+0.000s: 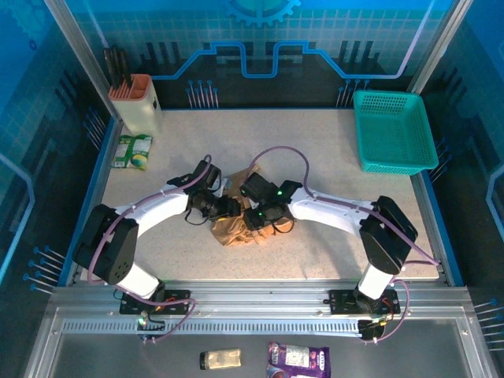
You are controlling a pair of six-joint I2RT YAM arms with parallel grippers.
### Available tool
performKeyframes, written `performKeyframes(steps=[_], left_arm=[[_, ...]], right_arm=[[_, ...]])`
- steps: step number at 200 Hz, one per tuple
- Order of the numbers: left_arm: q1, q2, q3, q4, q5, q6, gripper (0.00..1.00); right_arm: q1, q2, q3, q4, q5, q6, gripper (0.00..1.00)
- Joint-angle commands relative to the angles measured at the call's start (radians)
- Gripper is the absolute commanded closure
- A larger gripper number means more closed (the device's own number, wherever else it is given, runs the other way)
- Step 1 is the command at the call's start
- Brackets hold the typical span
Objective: Fold the inside-out t-shirt
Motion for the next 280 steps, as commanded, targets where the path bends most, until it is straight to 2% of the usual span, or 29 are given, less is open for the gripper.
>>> performKeyframes(steps=[1,24,45,62,78,91,104,126,147,185,240,280], left_arm=[[-0.021,0.025,-0.019,0.042,0.005,-0.021,0.55],[-0.026,0.042,-0.043,0.071,0.022,-0.030,0.53],[-0.029,0.061,-0.058,0.088,0.022,-0.027,0.55],[-0.029,0.072,-0.068,0.089,0.009,-0.018,0.66],[-0.029,0.065,-0.077,0.085,-0.009,-0.013,0.82],[-0.026,0.050,-0.081,0.082,-0.027,-0.006,0.94],[-0.016,0.030,-0.082,0.072,-0.037,-0.001,1.00],[0.028,-0.026,-0.085,0.048,-0.044,0.012,1.00],[0.106,-0.096,-0.093,0.023,-0.017,0.025,1.00],[0.251,-0.180,-0.073,-0.035,0.080,0.066,1.00],[0.374,-0.222,-0.051,-0.069,0.142,0.080,1.00],[0.458,-0.243,-0.043,-0.079,0.142,0.092,1.00]], right_arm=[[0.011,0.056,0.048,-0.003,0.066,0.050,0.64],[0.011,0.089,0.061,-0.002,0.074,0.049,0.65],[0.010,0.106,0.072,-0.001,0.071,0.045,0.73],[0.008,0.099,0.082,-0.017,0.077,0.039,0.88],[0.005,0.064,0.088,-0.025,0.081,0.029,1.00],[-0.004,0.023,0.098,-0.044,0.083,0.016,1.00],[-0.020,-0.036,0.106,-0.067,0.082,0.002,1.00],[-0.072,-0.156,0.110,-0.125,0.074,-0.027,1.00],[-0.147,-0.264,0.076,-0.164,0.056,-0.047,1.00],[-0.349,-0.410,-0.059,-0.193,0.033,-0.083,1.00],[-0.561,-0.453,-0.296,-0.141,0.034,-0.082,1.00],[-0.679,-0.497,-0.413,-0.107,0.144,-0.030,1.00]])
